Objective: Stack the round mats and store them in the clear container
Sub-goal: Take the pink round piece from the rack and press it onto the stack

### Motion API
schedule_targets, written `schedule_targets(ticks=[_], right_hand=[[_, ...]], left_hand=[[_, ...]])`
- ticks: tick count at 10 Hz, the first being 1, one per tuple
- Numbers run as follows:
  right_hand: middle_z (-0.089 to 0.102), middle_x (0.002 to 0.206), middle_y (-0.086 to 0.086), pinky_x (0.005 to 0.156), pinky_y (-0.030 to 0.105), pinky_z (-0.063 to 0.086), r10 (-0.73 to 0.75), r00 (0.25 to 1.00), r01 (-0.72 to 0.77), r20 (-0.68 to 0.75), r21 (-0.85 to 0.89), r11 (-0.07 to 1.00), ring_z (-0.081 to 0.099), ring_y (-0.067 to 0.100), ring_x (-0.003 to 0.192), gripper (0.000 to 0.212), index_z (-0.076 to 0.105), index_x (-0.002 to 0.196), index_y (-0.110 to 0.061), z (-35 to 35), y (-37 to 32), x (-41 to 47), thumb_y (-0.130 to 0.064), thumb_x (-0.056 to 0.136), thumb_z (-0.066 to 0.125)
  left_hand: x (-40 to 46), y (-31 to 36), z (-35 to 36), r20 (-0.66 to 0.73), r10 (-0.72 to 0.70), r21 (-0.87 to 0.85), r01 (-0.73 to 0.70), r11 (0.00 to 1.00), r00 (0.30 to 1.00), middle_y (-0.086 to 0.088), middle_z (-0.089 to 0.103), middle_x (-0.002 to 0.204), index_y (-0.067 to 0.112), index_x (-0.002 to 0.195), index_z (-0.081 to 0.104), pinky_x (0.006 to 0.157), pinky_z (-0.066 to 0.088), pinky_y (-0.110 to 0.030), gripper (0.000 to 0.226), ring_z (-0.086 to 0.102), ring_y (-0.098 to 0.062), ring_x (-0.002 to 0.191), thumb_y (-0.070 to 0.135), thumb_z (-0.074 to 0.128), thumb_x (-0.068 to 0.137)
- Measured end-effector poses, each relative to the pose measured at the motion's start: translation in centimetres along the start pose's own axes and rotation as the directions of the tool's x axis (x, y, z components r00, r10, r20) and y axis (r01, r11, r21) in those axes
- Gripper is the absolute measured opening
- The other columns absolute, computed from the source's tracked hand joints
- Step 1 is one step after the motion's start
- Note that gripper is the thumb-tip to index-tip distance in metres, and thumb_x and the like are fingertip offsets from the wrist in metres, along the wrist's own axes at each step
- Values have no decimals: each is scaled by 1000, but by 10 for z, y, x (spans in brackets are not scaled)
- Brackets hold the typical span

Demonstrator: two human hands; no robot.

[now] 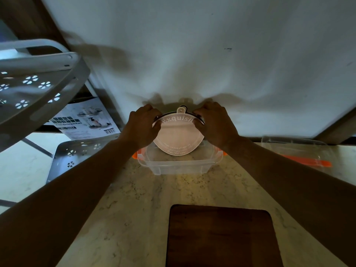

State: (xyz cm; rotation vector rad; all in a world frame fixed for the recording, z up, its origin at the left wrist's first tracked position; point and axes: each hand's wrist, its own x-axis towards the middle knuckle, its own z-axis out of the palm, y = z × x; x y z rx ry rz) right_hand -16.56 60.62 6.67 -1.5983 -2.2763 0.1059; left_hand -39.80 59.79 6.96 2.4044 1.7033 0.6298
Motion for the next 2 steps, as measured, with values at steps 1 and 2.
schedule_targets(ticks=[1,2], right_hand=[[62,105,9,85,38,38,-11,1000,11,-26,-5,1000,51,30,104,27,66,111,-14,1,-1,-2,-31,91,58],[62,108,9,85,39,39,-9,999,8,-53,-21,1000,51,31,106,31,65,112,-14,1,1,-2,-34,89,60]], left_hand=[[-3,0,-2,-14,10,17,-10,1000,1000,-12,64,100,8,106,67,83,51,-50,19,62,-28,89,16,62,90],[-4,-3,-1,-44,9,36,-7,999,999,-13,63,104,9,109,66,85,50,-47,23,61,-30,94,17,64,87]])
